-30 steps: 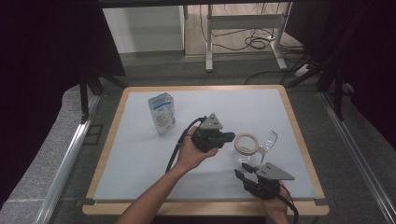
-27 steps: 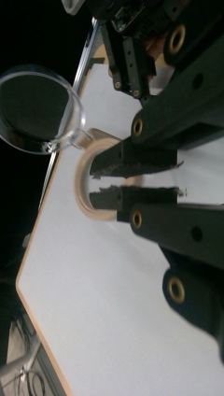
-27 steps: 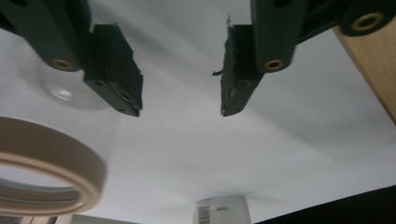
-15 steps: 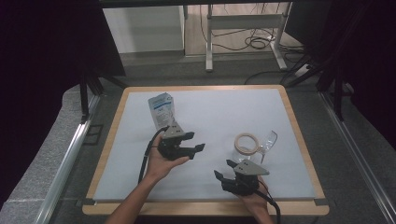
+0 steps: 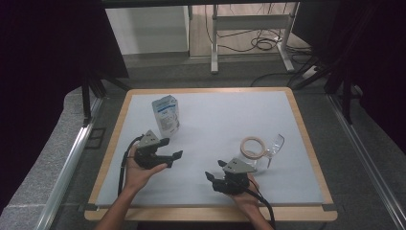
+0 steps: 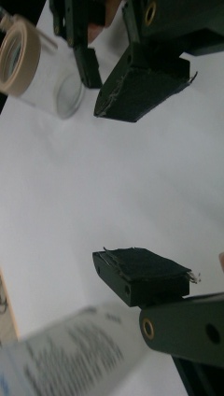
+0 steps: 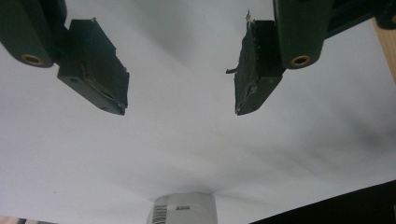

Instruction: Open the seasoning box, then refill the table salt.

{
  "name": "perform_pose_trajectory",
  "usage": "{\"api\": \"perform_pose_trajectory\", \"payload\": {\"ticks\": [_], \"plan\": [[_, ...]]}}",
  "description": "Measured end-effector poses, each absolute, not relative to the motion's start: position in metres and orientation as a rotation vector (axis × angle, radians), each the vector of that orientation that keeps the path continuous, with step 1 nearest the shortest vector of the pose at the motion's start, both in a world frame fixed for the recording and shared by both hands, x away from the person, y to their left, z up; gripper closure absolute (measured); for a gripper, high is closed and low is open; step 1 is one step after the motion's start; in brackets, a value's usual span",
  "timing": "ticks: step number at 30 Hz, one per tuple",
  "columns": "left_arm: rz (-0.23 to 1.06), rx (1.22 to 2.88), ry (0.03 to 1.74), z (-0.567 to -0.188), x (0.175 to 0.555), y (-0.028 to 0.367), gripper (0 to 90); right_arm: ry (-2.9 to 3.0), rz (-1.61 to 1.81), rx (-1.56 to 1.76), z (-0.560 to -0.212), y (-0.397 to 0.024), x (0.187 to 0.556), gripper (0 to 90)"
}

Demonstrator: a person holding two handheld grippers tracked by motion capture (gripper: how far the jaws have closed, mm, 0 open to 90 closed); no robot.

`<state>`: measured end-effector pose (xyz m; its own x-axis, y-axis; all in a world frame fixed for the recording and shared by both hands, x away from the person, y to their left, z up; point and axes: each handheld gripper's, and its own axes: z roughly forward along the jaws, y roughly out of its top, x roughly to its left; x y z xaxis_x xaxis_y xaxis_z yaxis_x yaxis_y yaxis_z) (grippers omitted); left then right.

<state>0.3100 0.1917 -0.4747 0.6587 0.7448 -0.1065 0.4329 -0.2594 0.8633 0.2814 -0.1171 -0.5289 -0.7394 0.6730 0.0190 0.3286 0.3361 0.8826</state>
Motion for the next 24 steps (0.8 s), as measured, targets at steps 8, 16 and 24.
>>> {"api": "perform_pose_trajectory", "payload": {"ticks": [8,16,24], "plan": [[0.456,1.835,1.024,-0.474,0.319,0.215,28.6,2.246,1.374,0.906,-0.527,-0.120,0.283,36.2],[0.516,1.805,1.068,-0.468,0.327,0.229,32.1,2.252,1.377,0.896,-0.527,-0.121,0.277,36.2],[0.534,1.769,1.098,-0.469,0.350,0.244,35.7,2.269,1.360,0.884,-0.528,-0.117,0.277,36.0]]}}
